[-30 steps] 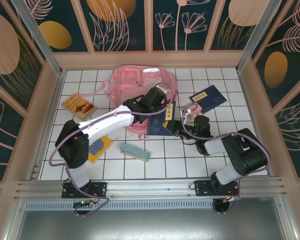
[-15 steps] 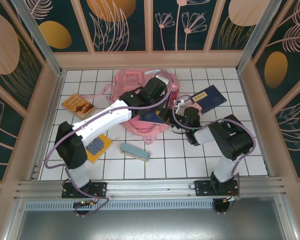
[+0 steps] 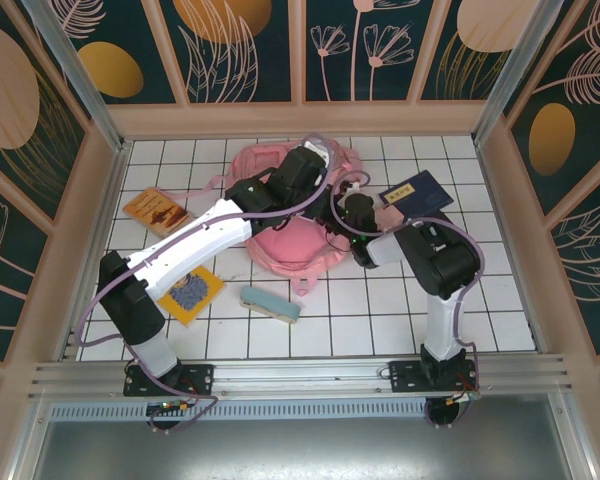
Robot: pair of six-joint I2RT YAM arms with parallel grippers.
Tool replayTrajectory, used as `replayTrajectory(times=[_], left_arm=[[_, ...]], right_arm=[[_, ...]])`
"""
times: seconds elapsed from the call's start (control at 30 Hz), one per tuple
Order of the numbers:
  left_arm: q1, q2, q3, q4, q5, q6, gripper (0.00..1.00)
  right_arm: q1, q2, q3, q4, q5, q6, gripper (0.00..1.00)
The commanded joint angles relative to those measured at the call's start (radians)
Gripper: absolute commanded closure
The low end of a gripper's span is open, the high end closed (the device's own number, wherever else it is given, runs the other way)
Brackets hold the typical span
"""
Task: Pack books, pencil case, and school supplies into a backpack
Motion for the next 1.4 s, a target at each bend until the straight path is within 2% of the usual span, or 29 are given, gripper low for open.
replayTrajectory(times=[0.0, 0.23, 0.27, 0.3, 0.4, 0.5, 0.57, 0.87, 0.93, 0.97, 1.2, 1.37], left_arm=[[-0.005, -0.051, 0.033, 0.08, 0.03, -0.023, 1.0], [-0.006, -0.055, 0.029, 0.081, 0.026, -0.025, 1.0], [-0.006, -0.055, 0.027, 0.082, 0.021, -0.024, 1.0], [-0.005, -0.054, 0.025, 0.082, 0.012, -0.023, 1.0], [-0.005, -0.055, 0.018, 0.087, -0.017, -0.017, 1.0], [-0.004, -0.054, 0.01, 0.1, -0.056, -0.012, 1.0], [-0.003, -0.048, 0.008, 0.109, -0.074, -0.006, 1.0], [0.037, -0.023, -0.005, 0.138, -0.102, -0.038, 1.0], [0.044, -0.022, -0.007, 0.141, -0.106, -0.04, 1.0], [0.047, -0.018, -0.006, 0.142, -0.104, -0.041, 1.0], [0.07, 0.007, -0.008, 0.156, -0.104, -0.043, 1.0], [0.082, 0.026, -0.019, 0.162, -0.098, -0.045, 1.0]], right_arm=[[0.018, 0.05, 0.096, 0.004, 0.114, 0.045, 1.0], [0.029, 0.185, 0.312, -0.11, 0.132, 0.049, 1.0], [0.028, 0.2, 0.343, -0.143, 0.125, 0.046, 0.93], [0.026, 0.209, 0.364, -0.158, 0.114, 0.043, 0.76], [0.026, 0.199, 0.354, -0.145, 0.085, 0.031, 0.46], [0.026, 0.143, 0.293, -0.138, 0.089, 0.011, 0.32], [0.025, 0.107, 0.242, -0.127, 0.097, 0.014, 0.27], [0.027, -0.041, 0.041, -0.056, 0.081, 0.056, 0.24], [0.028, -0.078, -0.002, -0.053, 0.085, 0.065, 0.11], [0.028, -0.103, -0.029, -0.052, 0.085, 0.07, 0.11], [0.039, -0.268, -0.204, -0.044, 0.085, 0.075, 0.12], [0.041, -0.445, -0.349, -0.09, 0.068, 0.041, 0.16]])
